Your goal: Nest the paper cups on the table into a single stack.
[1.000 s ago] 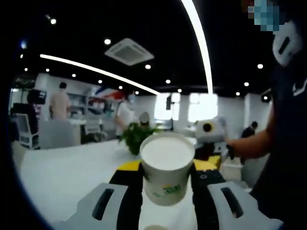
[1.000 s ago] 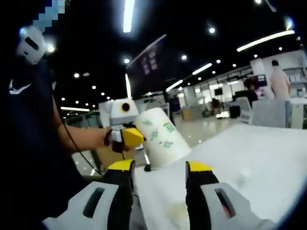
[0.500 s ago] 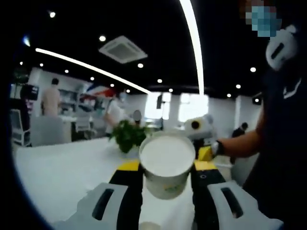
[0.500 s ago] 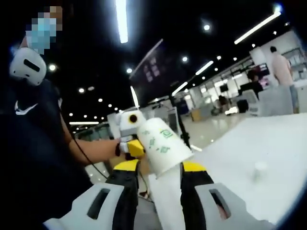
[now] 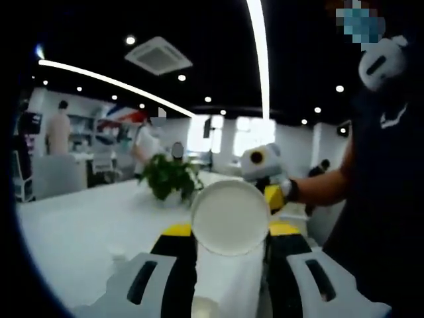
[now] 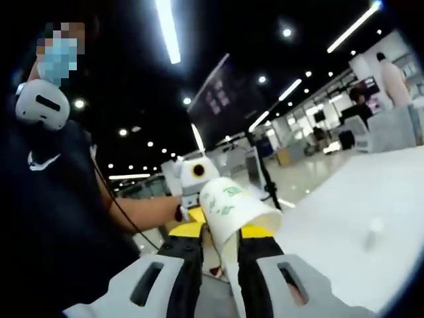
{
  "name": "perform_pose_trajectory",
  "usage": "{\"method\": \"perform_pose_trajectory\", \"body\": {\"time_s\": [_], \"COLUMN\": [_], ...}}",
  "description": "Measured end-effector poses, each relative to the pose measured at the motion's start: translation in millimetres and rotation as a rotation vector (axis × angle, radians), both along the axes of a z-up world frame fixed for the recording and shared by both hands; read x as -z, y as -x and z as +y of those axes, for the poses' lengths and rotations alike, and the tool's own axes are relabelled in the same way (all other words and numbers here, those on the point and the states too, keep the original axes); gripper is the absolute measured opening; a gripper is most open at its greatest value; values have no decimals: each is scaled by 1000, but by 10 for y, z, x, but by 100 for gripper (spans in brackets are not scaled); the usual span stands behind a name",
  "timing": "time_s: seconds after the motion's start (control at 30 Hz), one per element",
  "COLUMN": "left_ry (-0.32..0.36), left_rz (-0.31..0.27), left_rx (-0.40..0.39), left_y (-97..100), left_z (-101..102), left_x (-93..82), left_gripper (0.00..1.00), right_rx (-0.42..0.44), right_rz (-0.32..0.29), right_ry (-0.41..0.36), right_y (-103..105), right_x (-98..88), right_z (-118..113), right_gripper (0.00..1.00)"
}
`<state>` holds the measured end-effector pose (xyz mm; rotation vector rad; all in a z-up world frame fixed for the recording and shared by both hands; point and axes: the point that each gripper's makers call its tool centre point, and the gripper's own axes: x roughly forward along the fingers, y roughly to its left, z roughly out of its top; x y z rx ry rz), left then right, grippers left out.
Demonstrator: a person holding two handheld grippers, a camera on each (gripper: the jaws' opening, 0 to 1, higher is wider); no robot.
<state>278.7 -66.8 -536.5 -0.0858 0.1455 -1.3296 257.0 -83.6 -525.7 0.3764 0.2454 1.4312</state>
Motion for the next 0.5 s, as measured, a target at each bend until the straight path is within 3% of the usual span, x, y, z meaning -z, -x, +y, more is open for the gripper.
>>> {"method": "perform_pose_trajectory", "body": {"time_s": [0.5], "left_ry": [-35], "left_rz": [-4], "left_rx": [-44], "left_y": [-11], "left_z": [65], "left_x": [48], "left_gripper": [37], "right_rx": [-22], "right_rz": [8], "right_ry": [21], "right_y": [55], "right_x": [-5], "right_z": [79], "right_gripper": [4]}}
